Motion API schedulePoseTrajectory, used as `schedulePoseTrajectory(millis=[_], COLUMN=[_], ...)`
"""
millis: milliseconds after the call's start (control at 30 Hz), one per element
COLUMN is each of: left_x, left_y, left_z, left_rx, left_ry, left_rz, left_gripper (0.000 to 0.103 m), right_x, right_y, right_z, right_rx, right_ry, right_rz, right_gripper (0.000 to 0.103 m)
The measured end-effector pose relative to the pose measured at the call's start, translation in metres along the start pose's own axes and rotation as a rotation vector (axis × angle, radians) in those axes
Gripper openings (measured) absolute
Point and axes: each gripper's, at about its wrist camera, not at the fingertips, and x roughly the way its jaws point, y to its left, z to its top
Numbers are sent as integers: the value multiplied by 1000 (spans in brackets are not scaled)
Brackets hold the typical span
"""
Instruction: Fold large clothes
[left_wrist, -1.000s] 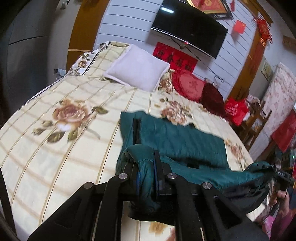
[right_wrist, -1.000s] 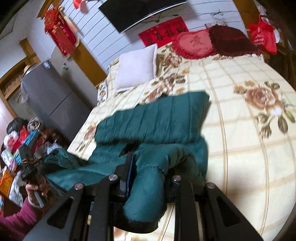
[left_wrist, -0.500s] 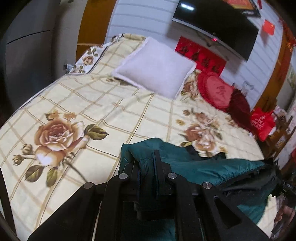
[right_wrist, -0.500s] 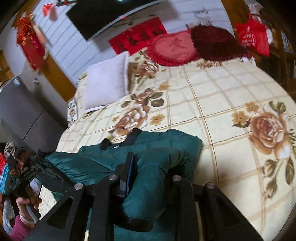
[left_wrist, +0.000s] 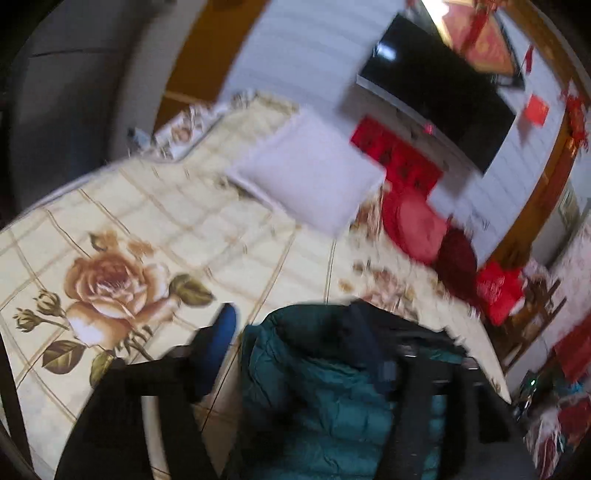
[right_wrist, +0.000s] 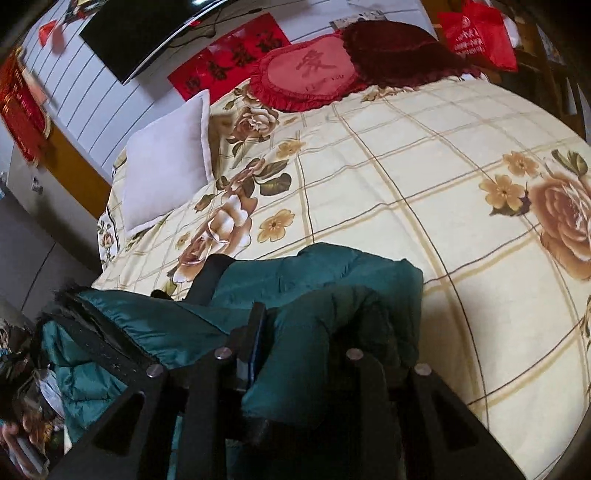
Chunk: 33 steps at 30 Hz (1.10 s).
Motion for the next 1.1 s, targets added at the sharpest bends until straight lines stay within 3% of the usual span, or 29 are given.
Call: schedulePoseTrajectory(millis=[100,133,233,267,333,400,500,567,667,800,900,1100], left_x=[3,12,41,51,68,81,90,94,104,119,130,139], left_y=[-20,-32,-55,-59,-64,-64,-58,-52,-44,-36,-35,-35], left_z=[-15,-25,-50,-58,-71,-78,-77,-72,-66,-65,-68,-70], left_rx=[77,131,260,289,332,339,292,245,205,199,221,228], left_ry=[41,77,157,172,201,215,216,222,246,271,262,245], left_rz=[-1,18,107,140,198,227,224,229,236,253,255,277], left_gripper=[79,79,79,79,78,78,78,78,78,81,83,83], right_x=[-2,-5,-33,-45,-71,-86,-79,-52,-11,50,79,99], right_y=[4,7,15,19,32,48,87,122,156,167,159,154], right_z=[4,4,8,8,10,11,1,-15,-33,-40,-40,-38], right_rx=[3,-1,5,0,-44,-101,-262,-416,-533,-563,-553,-518], right_ry=[10,8,-63,-97,-175,-195,-118,-27,25,106,130,137], right_rz=[0,2,38,32,-18,-3,30,-10,-25,-129,-155,-174], right_gripper=[37,44,80,87,88,88,88,88,88,88,89,91])
